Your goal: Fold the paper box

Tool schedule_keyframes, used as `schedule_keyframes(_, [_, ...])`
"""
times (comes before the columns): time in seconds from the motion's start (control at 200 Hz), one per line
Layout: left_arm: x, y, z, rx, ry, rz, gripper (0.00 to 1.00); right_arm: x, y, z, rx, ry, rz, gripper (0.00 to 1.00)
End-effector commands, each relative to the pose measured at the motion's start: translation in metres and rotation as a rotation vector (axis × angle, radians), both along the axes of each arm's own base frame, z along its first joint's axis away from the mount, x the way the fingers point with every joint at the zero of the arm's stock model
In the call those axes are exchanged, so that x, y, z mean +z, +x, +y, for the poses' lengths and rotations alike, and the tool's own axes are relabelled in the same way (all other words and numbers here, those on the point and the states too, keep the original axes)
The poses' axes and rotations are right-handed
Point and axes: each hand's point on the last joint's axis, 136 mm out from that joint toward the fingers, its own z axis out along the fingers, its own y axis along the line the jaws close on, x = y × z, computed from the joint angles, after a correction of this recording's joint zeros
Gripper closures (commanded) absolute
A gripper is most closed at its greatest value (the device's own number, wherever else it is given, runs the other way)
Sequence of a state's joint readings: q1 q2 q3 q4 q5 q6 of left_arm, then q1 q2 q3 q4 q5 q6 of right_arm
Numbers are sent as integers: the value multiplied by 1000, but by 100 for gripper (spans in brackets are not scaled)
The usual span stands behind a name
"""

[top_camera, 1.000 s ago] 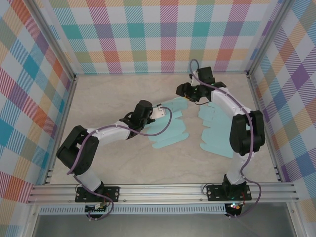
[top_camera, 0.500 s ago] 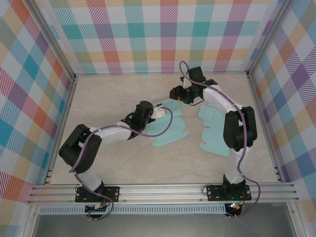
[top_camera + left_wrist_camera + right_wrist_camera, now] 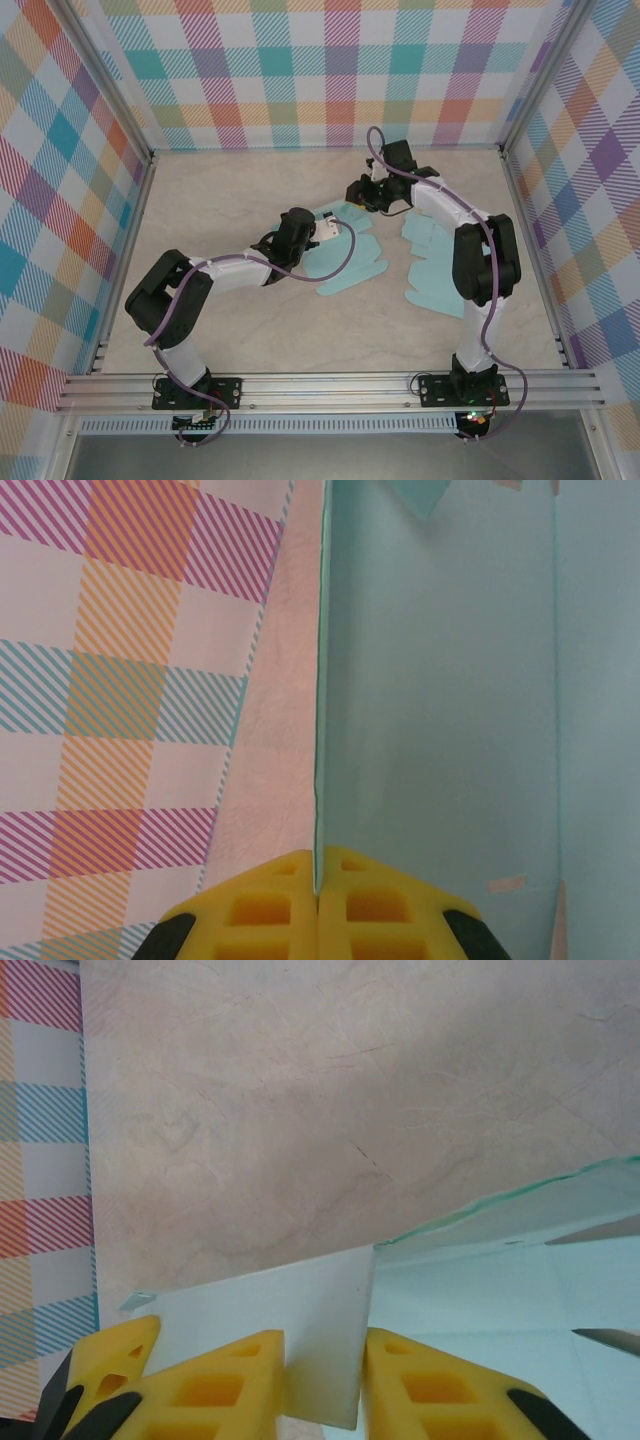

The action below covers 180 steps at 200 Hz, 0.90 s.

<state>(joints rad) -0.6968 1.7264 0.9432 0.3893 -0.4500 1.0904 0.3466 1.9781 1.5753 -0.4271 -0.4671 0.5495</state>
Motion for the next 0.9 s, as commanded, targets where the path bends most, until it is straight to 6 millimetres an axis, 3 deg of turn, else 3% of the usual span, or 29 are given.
schedule_keyframes(0.0, [8,-9,-23,-73,-42,-28,100,1,-7,8,20,40,-5,78])
schedule_keyframes(0.04, [8,-9,-22,-72,-44,-28,100,2,-9,6,16,37,-11,77])
schedule_keyframes(0.255, [10,-10,-17,-56,-44,-56,100,8,-28,-21,-31,-15,-44,53])
schedule_keyframes(0.555, [12,-14,-14,-59,-44,-62,100,10,-61,-74,-139,-71,-76,47])
schedule_keyframes(0.72, [14,-14,-14,-61,-51,-69,100,-13,-79,-93,-181,-123,-63,47])
schedule_keyframes(0.895, [15,-12,-15,-59,-53,-71,100,-47,-77,-97,-180,-146,-22,47])
